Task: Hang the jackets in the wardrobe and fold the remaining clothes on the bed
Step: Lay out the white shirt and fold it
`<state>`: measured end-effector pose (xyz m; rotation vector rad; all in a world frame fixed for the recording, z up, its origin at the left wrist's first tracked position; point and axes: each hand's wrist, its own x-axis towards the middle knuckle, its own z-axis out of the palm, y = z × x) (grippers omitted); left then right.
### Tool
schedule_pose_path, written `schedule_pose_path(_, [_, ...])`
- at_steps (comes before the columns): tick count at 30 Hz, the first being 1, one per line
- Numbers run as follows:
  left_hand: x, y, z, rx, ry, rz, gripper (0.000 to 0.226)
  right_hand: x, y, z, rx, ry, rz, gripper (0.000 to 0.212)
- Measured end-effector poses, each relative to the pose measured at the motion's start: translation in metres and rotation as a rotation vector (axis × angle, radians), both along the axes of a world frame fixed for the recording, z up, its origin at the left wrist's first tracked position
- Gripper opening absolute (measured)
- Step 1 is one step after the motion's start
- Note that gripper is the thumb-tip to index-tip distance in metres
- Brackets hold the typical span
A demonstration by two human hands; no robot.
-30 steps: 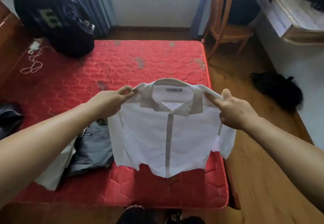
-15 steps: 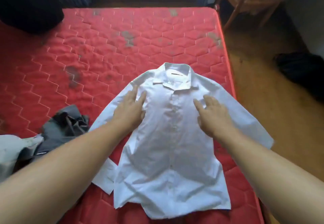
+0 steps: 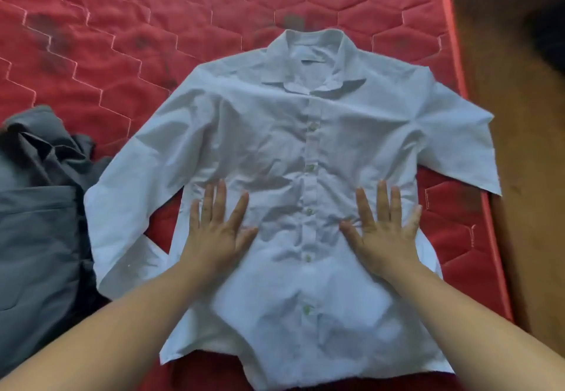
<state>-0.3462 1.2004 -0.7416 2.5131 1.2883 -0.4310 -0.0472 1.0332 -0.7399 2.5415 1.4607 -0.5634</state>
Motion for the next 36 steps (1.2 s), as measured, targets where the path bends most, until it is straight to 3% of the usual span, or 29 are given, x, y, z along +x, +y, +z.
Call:
schedule_pose_path(5, [-0.005, -0.005, 0.010, -0.044, -0.025, 0.025, 0.075, -0.004, -0.006, 0.023, 0.094, 0.111, -0.101, 0.077])
schedule_pose_path(9, [-0.044, -0.062, 0.037, -0.078, -0.139, 0.298, 0.073, -0.016, -0.060, 0.050, 0.299, 0.151, -0.458, 0.072])
schedule_pose_path(12, [-0.085, -0.112, 0.052, -0.107, -0.261, 0.534, 0.066, -0.031, -0.111, 0.057, 0.324, 0.225, -0.806, 0.068])
schedule_pose_path(15, [-0.116, -0.142, 0.057, -0.223, -0.402, 0.746, 0.054, -0.043, -0.158, 0.057, 0.297, 0.377, -1.026, 0.037])
schedule_pose_path(17, [-0.125, -0.147, 0.060, -0.319, -0.411, 0.853, 0.044, -0.048, -0.182, 0.057, 0.314, 0.479, -1.059, 0.013])
schedule_pose_path(18, [-0.128, -0.147, 0.061, -0.340, -0.384, 0.870, 0.042, -0.049, -0.192, 0.056, 0.321, 0.489, -1.048, 0.011])
schedule_pose_path(22, [-0.133, -0.143, 0.067, -0.353, -0.316, 0.887, 0.038, -0.048, -0.214, 0.063, 0.305, 0.433, -1.028, 0.026])
schedule_pose_path(27, [-0.143, -0.144, 0.071, -0.350, -0.285, 0.991, 0.048, -0.047, -0.235, 0.065, 0.198, 0.535, -1.059, 0.013])
schedule_pose_path(30, [-0.146, -0.139, 0.065, -0.361, -0.292, 1.033, 0.033, -0.047, -0.249, 0.061, 0.192, 0.603, -1.144, 0.010])
schedule_pose_path(33, [-0.157, -0.138, 0.063, -0.404, -0.324, 1.036, 0.008, -0.047, -0.263, 0.062, 0.207, 0.535, -1.151, 0.019])
schedule_pose_path(36, [-0.176, -0.146, 0.070, -0.456, -0.341, 1.162, 0.015, -0.047, -0.279, 0.064, 0.160, 0.511, -1.137, 0.023])
